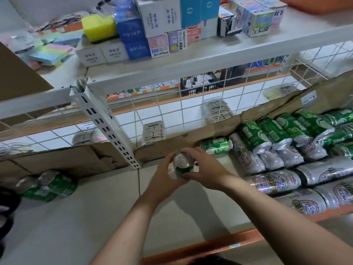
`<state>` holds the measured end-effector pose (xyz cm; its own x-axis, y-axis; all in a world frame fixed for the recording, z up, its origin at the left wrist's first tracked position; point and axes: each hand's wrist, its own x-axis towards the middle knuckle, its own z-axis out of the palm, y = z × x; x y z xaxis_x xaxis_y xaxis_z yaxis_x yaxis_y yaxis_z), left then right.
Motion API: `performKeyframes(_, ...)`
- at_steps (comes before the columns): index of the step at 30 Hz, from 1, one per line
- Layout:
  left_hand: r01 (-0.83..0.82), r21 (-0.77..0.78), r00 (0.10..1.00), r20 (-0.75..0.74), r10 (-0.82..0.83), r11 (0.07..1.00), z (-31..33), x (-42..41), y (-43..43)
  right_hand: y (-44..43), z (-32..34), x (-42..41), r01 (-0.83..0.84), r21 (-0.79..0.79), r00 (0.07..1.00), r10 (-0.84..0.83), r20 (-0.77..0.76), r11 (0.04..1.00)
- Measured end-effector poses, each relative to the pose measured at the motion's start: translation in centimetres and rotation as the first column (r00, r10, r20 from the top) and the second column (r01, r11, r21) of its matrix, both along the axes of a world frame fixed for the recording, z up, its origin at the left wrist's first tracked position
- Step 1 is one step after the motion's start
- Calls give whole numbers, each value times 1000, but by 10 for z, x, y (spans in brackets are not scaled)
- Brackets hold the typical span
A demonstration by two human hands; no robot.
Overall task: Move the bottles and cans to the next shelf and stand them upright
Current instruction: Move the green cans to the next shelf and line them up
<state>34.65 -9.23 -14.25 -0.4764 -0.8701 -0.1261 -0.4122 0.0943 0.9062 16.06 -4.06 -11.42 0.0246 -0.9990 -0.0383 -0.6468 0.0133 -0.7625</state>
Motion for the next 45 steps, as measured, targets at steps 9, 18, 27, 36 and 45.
performKeyframes(9,-77,100,997,11,76,992,-14,14,-10,-18,-22,8,-36,104,995,26,95,994)
performKeyframes(18,-188,108,981,-27,192,976,-10,28,-23,-17,-52,-73,353,-32,717,-292,-633,935)
performKeyframes(27,-125,171,988,-65,138,977,-21,36,-27,-11,-34,-73,246,27,811,-190,-553,969)
performKeyframes(36,-80,150,997,-13,82,985,-24,53,-23,-4,-20,-25,133,-179,981,-155,-118,975)
performKeyframes(45,-91,106,996,1,91,990,-15,44,-21,-21,-31,-9,337,-113,938,-322,130,935)
